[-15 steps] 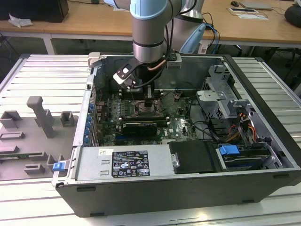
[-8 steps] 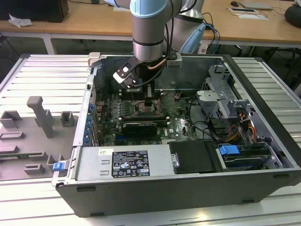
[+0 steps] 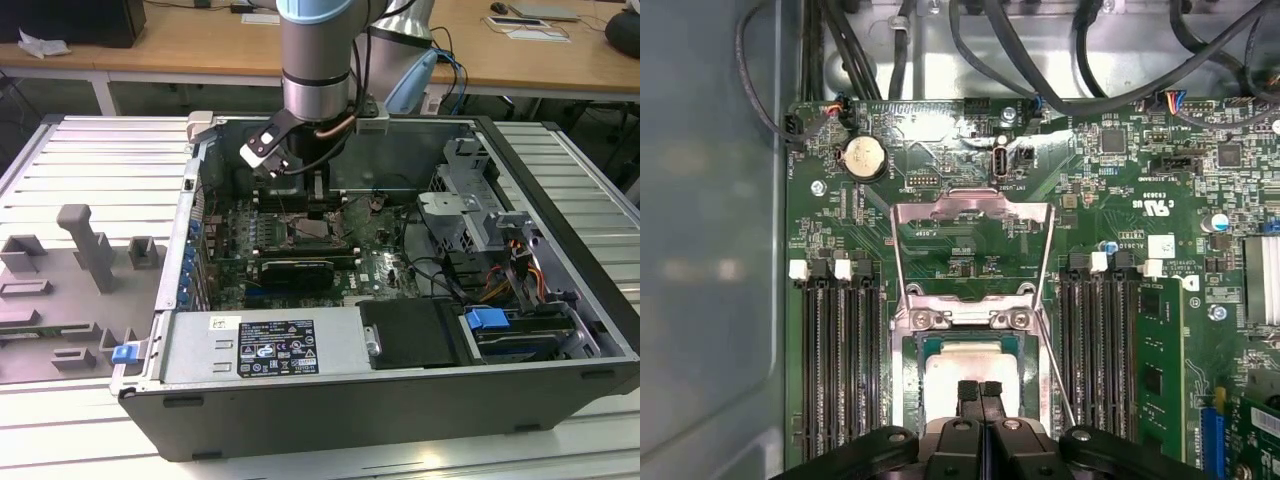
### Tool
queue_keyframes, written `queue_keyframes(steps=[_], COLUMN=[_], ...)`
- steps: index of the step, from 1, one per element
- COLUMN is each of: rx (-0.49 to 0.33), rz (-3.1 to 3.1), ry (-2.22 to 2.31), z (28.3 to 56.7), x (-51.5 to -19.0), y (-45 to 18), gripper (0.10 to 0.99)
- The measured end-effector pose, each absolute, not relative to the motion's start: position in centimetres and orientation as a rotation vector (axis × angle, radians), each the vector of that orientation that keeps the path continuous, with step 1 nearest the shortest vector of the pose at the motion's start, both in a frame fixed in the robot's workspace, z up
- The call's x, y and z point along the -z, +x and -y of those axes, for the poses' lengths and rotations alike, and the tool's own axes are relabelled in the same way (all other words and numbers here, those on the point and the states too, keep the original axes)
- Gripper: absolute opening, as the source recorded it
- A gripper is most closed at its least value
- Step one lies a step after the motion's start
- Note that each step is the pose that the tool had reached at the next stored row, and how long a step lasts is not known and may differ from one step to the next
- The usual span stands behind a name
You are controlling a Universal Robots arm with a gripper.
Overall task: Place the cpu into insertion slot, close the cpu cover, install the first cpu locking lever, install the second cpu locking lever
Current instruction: 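Close the cpu cover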
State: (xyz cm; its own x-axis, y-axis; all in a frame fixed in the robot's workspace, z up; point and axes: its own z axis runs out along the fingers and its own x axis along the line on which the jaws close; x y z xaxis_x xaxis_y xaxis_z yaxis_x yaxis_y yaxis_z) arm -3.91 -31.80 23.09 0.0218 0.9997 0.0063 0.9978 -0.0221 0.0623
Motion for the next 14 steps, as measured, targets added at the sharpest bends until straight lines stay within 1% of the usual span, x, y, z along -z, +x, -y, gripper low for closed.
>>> queue_keyframes(steps=[5, 10, 14], rx=[-0.076, -0.076, -0.076], rz=[-2.169, -2.169, -2.169], ry=[2.217, 2.217, 2.217], z=[31.8, 31.8, 31.8], x=[-23.4, -25.0, -25.1], y=[-3.9, -3.9, -3.6], gripper=[0.106, 0.106, 0.106])
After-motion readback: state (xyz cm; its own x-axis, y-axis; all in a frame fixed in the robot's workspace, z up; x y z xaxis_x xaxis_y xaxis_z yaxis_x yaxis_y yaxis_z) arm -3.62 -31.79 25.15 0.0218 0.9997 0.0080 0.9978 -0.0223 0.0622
